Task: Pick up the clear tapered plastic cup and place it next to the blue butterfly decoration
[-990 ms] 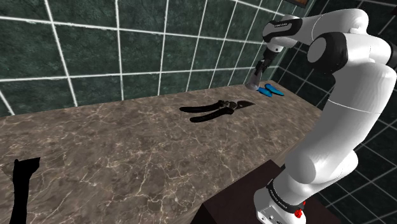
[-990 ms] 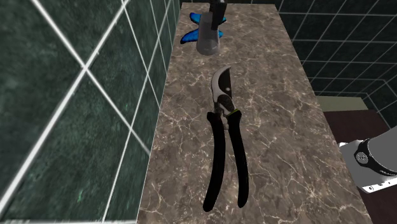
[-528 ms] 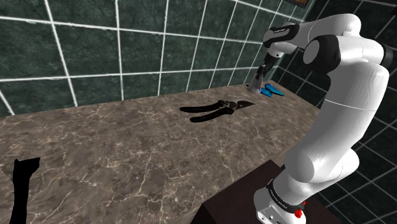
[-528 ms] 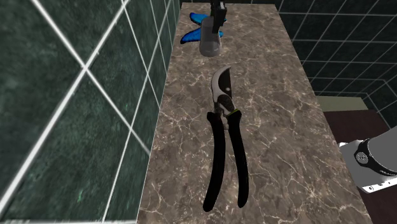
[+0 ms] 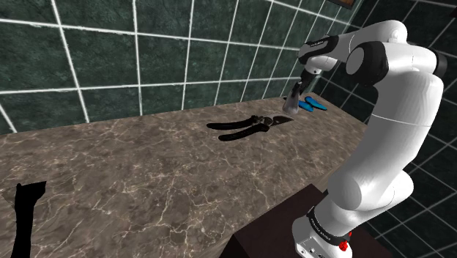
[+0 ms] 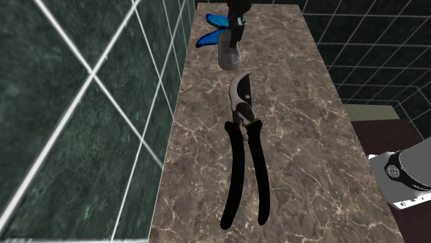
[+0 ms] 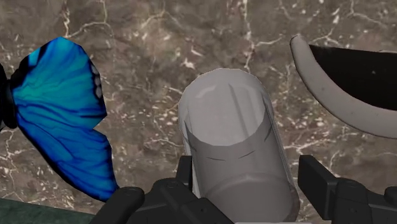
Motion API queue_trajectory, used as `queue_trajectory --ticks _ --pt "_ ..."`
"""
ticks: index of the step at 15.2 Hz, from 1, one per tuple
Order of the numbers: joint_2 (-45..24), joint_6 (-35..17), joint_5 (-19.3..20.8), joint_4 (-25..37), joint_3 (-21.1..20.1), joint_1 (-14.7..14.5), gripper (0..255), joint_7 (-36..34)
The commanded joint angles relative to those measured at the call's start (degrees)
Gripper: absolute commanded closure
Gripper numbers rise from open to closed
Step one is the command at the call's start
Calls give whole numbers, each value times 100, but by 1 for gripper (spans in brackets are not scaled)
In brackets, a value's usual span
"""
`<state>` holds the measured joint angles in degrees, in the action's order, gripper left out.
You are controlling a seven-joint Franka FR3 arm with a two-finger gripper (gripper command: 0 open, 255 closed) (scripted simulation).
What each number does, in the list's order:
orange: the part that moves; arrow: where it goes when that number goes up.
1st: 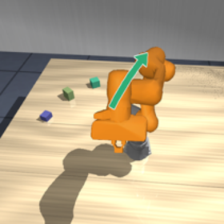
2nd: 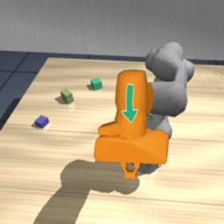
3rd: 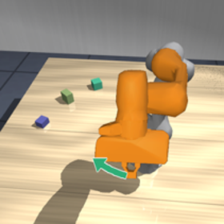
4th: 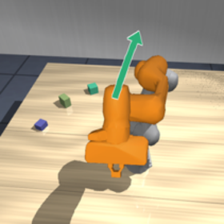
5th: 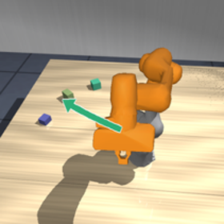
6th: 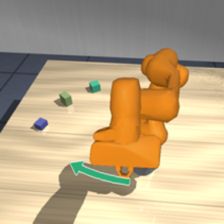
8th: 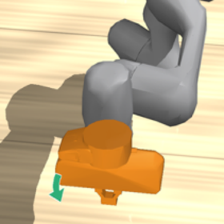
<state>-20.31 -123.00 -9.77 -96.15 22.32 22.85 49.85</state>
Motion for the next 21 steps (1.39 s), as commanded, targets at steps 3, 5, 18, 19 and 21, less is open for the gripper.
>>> queue_trajectory --ticks 3,5,18,19,21 --pt "-114 -266 -65 -155 -28 13 255 42" --pt "-171 -396 -99 -232 -43 19 255 65" --pt "-551 -1073 -308 -552 -165 96 255 208" --pt "-550 -1073 -305 -552 -169 100 255 206" --pt "-549 -1074 -299 -552 -178 108 255 202"
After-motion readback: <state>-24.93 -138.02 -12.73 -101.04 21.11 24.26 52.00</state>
